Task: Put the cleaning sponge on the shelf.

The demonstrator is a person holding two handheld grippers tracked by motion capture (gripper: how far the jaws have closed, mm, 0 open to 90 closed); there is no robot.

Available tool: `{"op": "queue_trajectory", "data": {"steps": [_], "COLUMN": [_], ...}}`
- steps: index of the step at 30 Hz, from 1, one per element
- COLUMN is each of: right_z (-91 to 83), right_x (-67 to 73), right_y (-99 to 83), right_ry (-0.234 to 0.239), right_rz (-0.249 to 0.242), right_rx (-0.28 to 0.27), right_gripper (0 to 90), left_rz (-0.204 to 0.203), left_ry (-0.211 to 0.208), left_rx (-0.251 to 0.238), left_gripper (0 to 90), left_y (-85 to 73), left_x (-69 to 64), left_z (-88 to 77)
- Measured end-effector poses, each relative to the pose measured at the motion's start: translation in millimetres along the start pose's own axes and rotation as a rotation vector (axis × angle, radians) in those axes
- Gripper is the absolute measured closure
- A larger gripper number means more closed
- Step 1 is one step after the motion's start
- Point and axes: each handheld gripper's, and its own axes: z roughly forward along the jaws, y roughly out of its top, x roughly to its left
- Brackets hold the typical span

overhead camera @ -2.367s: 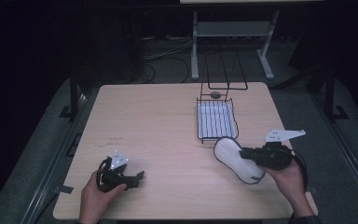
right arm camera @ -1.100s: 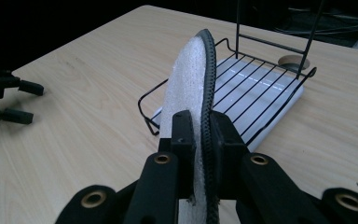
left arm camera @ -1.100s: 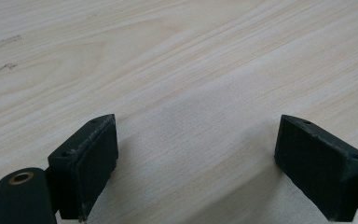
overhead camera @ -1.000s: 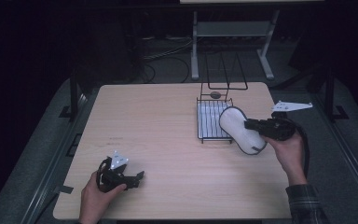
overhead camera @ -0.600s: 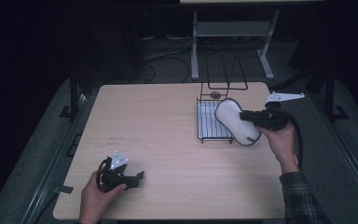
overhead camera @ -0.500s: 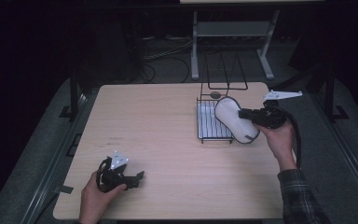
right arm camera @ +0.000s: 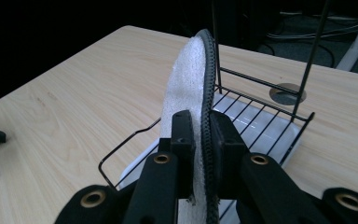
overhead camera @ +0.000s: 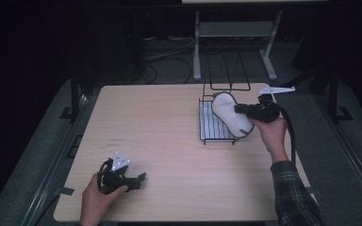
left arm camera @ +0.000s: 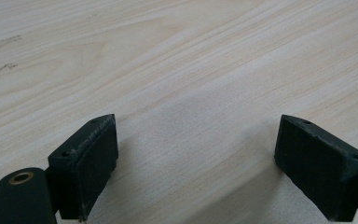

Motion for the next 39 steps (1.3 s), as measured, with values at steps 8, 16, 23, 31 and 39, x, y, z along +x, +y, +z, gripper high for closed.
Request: {"op": "queue_trajectory", "data": {"steps": [8, 16, 23, 31, 39], "right_z": [17.4, 34.5, 46.0, 55.5, 59.2], "right_x": [0.1, -1.8, -3.7, -8.0, -13.0], "right_y": [4.2, 2.5, -1.0, -3.7, -6.6], "right_ry": [0.0, 0.008, 0.009, 0.013, -0.015], "right_rz": [0.006, 0.015, 0.034, 0.054, 0.061], "right_rx": [-0.005, 0.006, 0.026, 0.02, 0.022], "right_gripper": [81.1, 80.8, 80.6, 79.7, 74.8], "left_rz": [0.0, 0.001, 0.001, 0.0, 0.0], "left_ry": [0.0, 0.0, 0.0, 0.0, 0.0], "left_rx": [0.0, 0.001, 0.0, 0.0, 0.0], "left_gripper": [12.6, 12.6, 12.6, 12.6, 12.6], "left_y": [0.0, 0.0, 0.0, 0.0, 0.0], "left_x": [0.0, 0.0, 0.1, 0.0, 0.0], "left_z": [0.0, -0.1, 0.0, 0.0, 0.0]}}
